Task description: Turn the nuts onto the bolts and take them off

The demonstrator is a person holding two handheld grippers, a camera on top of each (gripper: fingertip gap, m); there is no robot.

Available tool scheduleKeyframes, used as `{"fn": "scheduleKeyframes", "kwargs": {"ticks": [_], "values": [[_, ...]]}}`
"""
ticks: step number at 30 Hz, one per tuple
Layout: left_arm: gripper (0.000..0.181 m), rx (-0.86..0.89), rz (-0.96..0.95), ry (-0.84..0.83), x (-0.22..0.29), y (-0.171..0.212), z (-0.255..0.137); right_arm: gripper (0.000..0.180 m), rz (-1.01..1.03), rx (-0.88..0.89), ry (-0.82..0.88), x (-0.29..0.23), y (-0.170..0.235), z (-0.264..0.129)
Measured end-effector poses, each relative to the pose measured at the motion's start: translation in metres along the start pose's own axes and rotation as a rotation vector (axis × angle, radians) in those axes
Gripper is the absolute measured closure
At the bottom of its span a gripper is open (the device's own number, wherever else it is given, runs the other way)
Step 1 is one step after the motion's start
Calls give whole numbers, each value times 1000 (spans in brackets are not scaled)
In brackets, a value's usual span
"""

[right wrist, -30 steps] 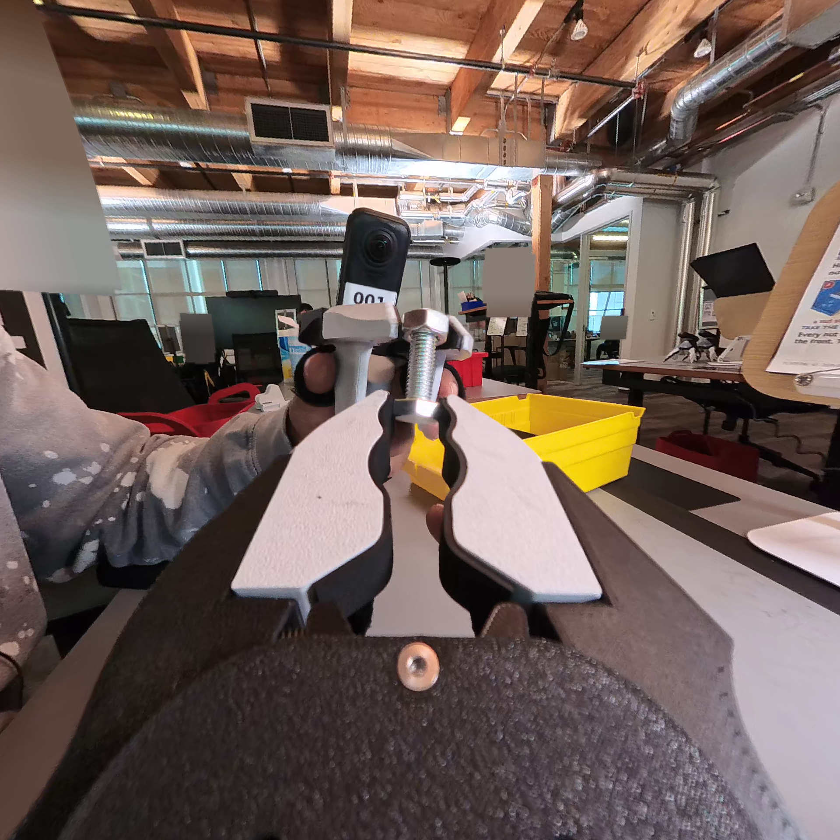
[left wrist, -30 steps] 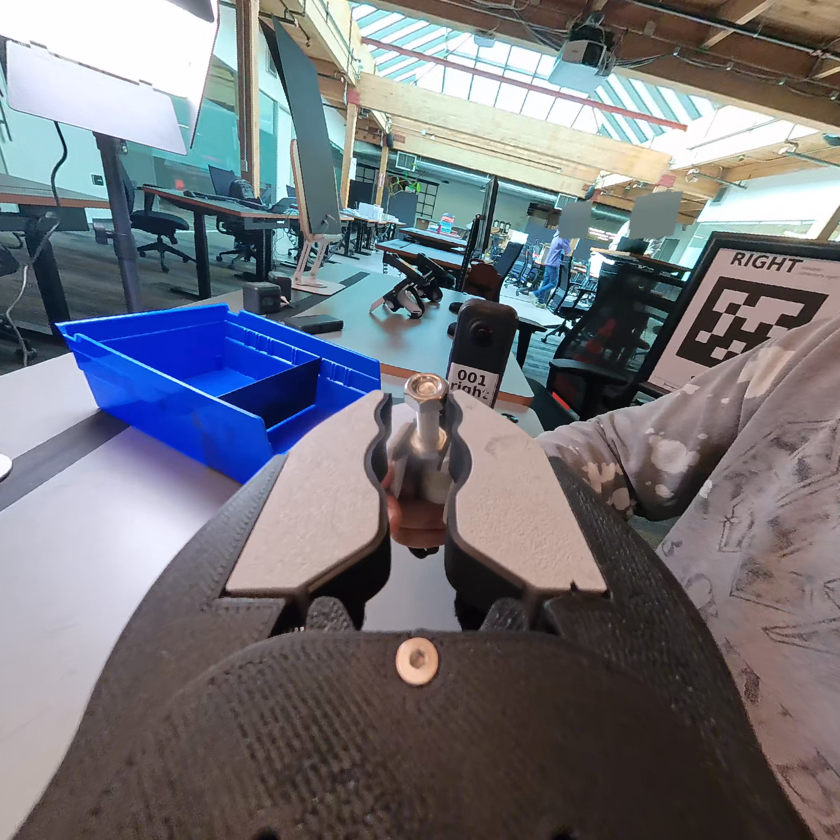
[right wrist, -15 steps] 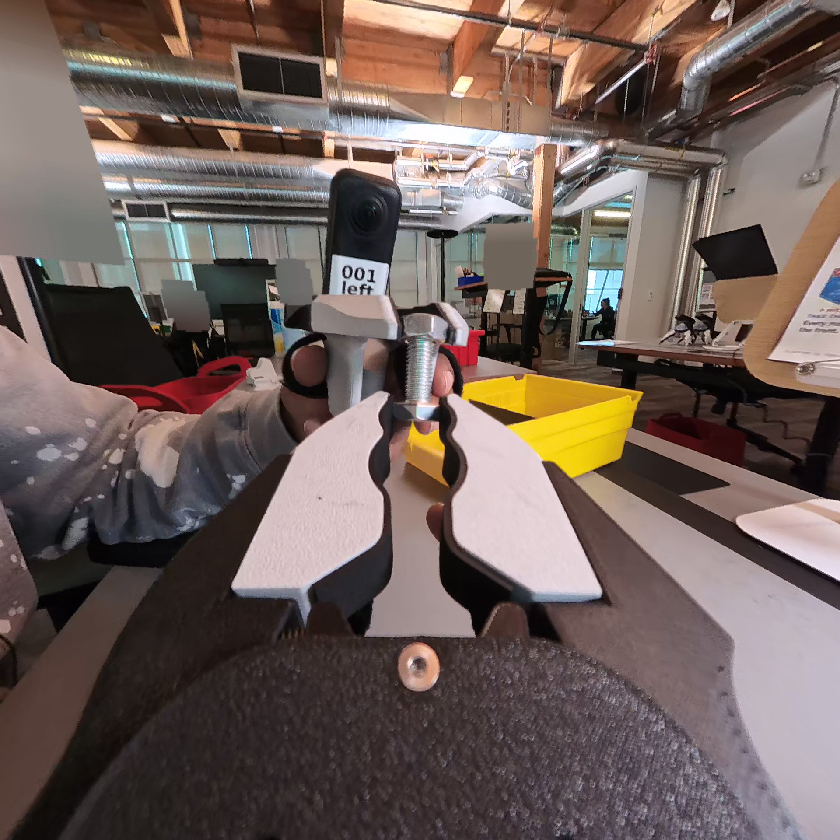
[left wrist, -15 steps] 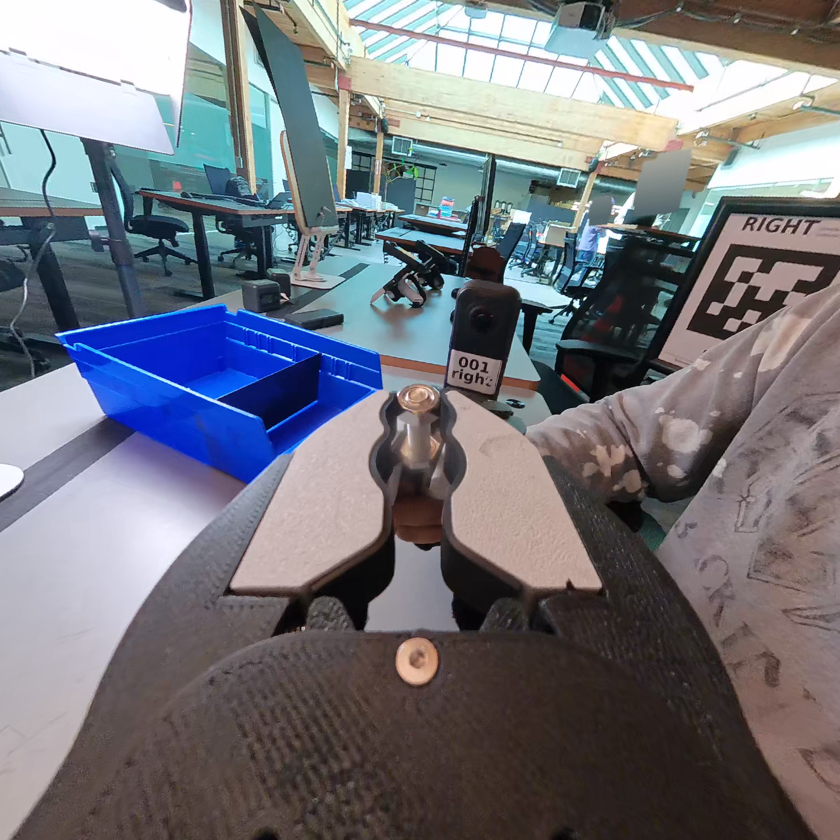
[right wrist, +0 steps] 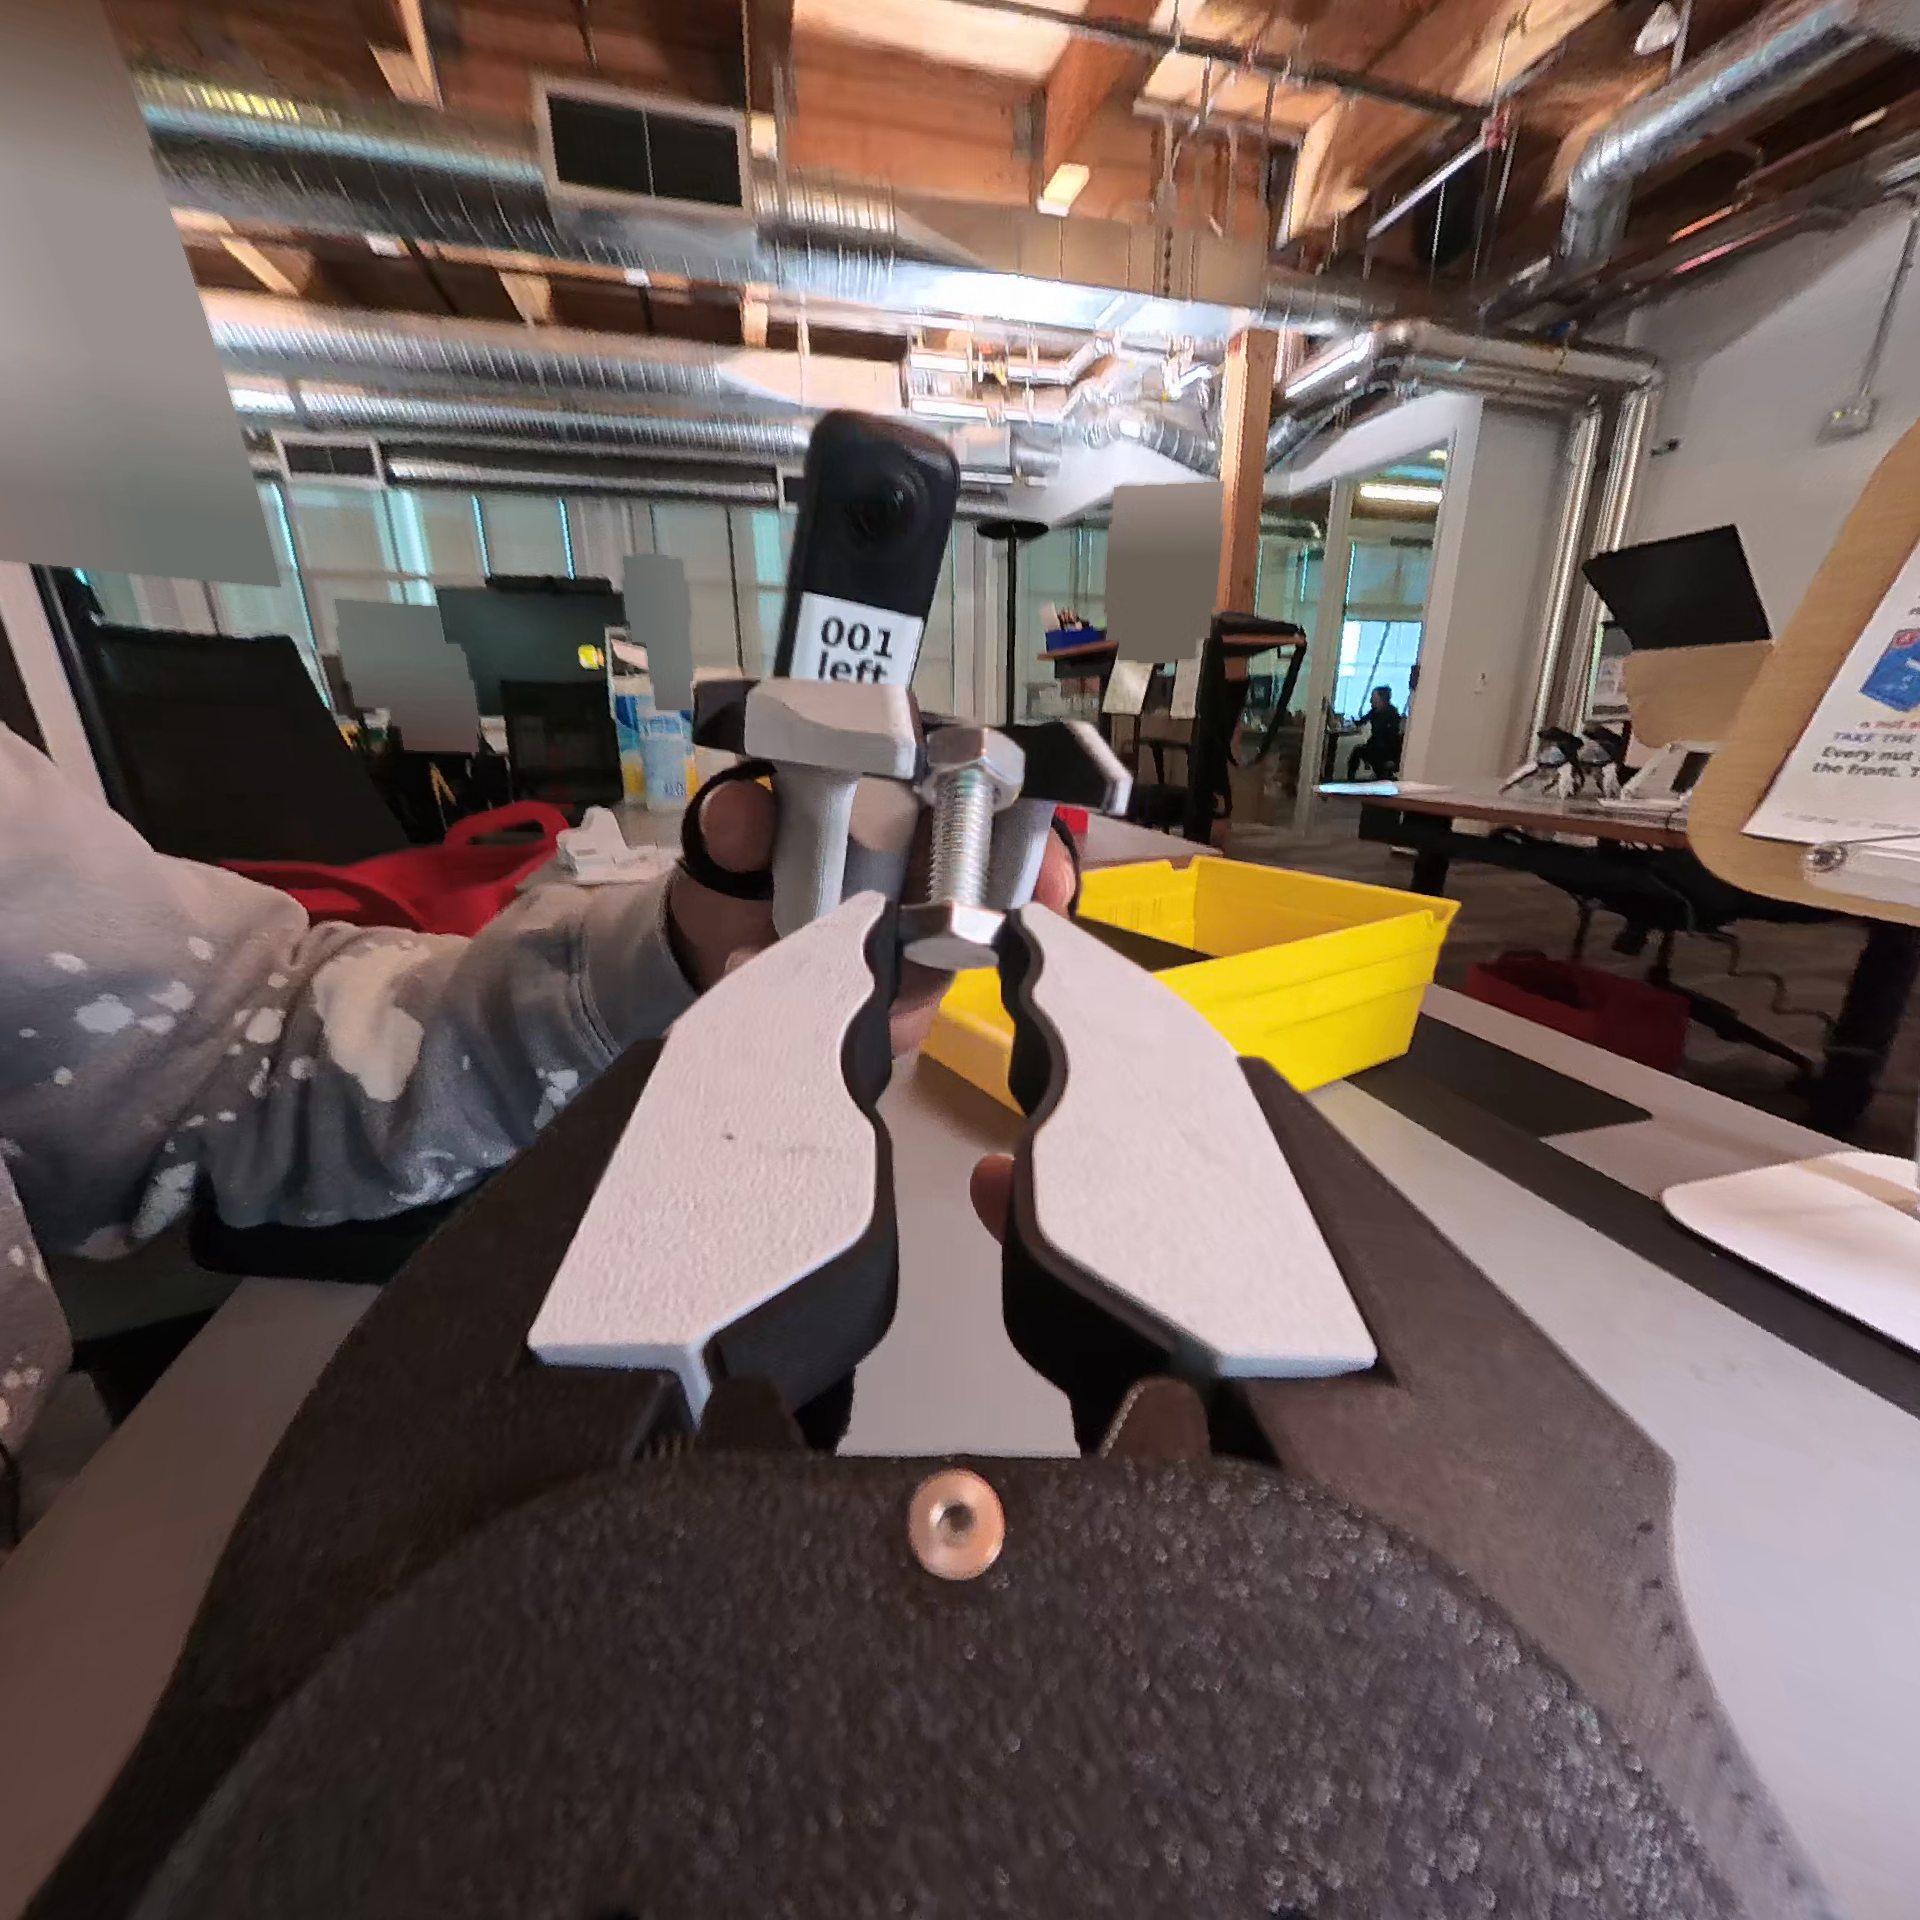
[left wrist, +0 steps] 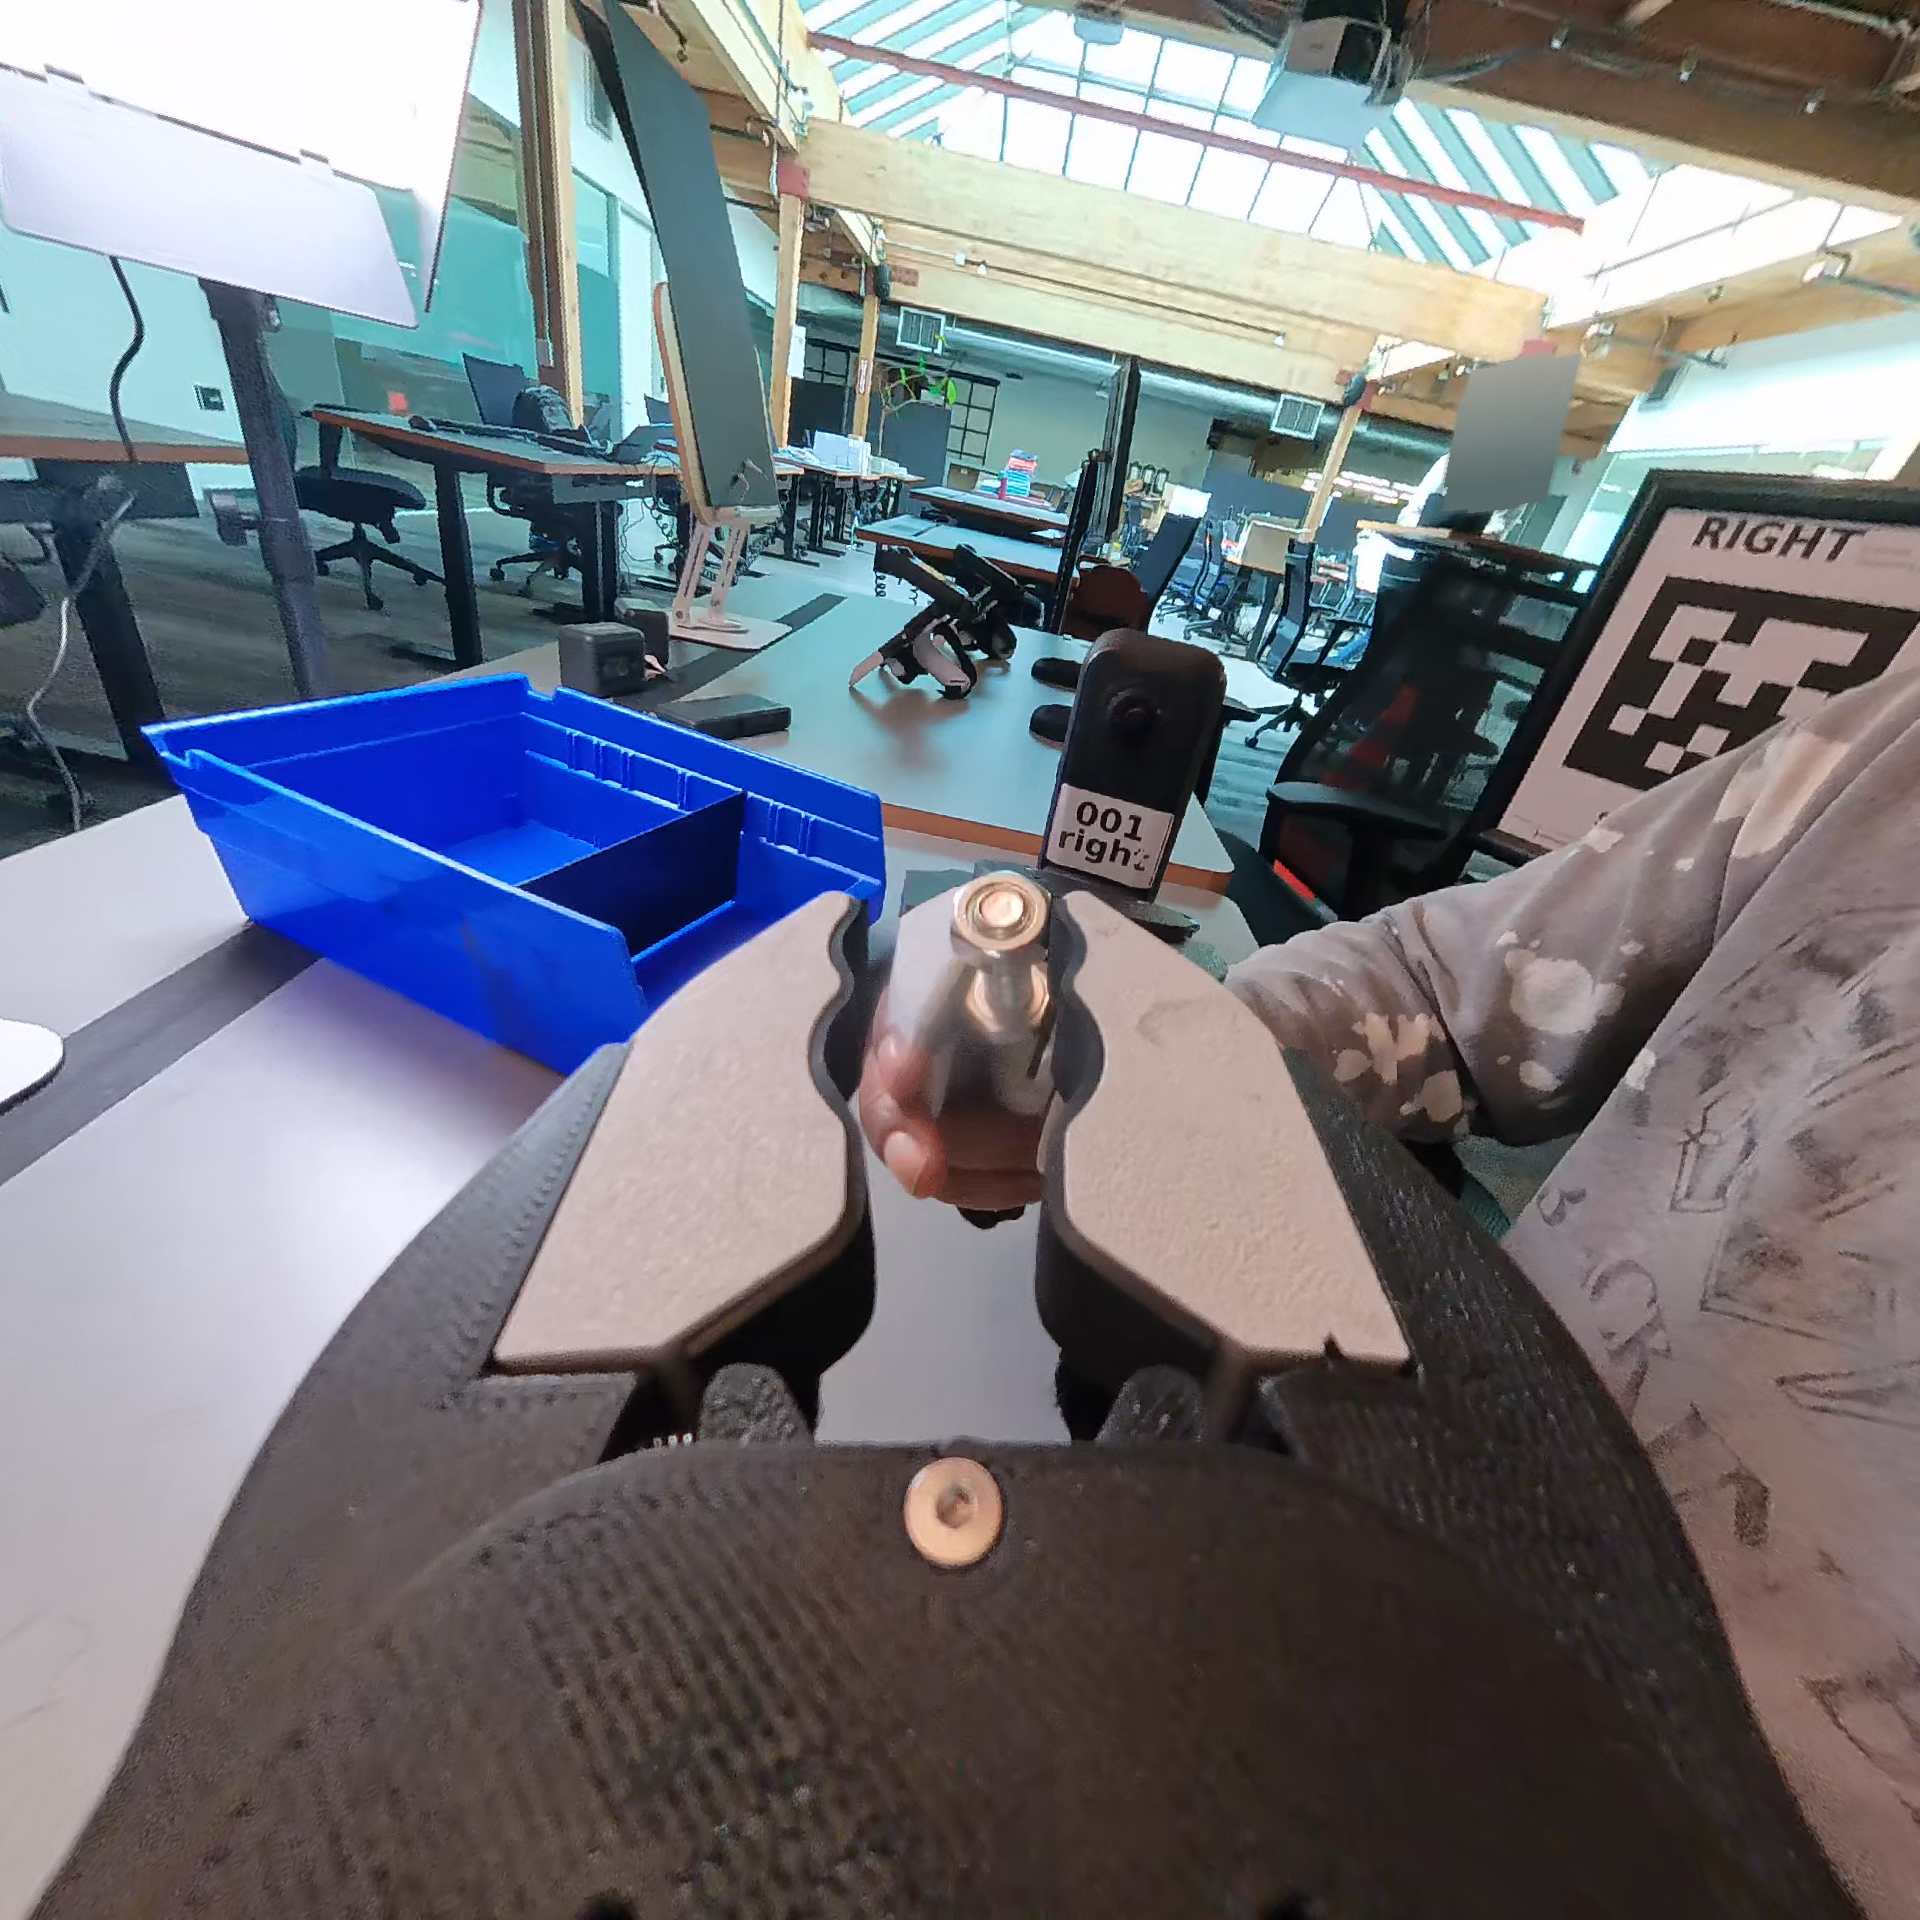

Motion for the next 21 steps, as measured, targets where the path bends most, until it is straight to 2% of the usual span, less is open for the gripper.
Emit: {"fn": "scheduleKeyframes", "kwargs": {"ticks": [4, 6, 10, 21], "values": [[153, -2, 33, -31, -1, 0, 0, 162, 33, 68, 2, 7, -7, -7], [160, -1, 14, -12, 1, 0, 0, 161, 33, 68, 10, 7, -8, -6], [161, -9, -16, -8, 0, 2, 2, 161, 25, 48, 25, 8, -6, -5], [161, -96, 99, -95, 0, 11, 8, 162, -108, -213, 144, 11, 19, 4]]}}
Point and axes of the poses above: each gripper's, where its closed fingertips meet, z out along the fingers, y out of its underside, x = y × z across the jaws, the point moved 5 cm from there along -z, back along the fingers
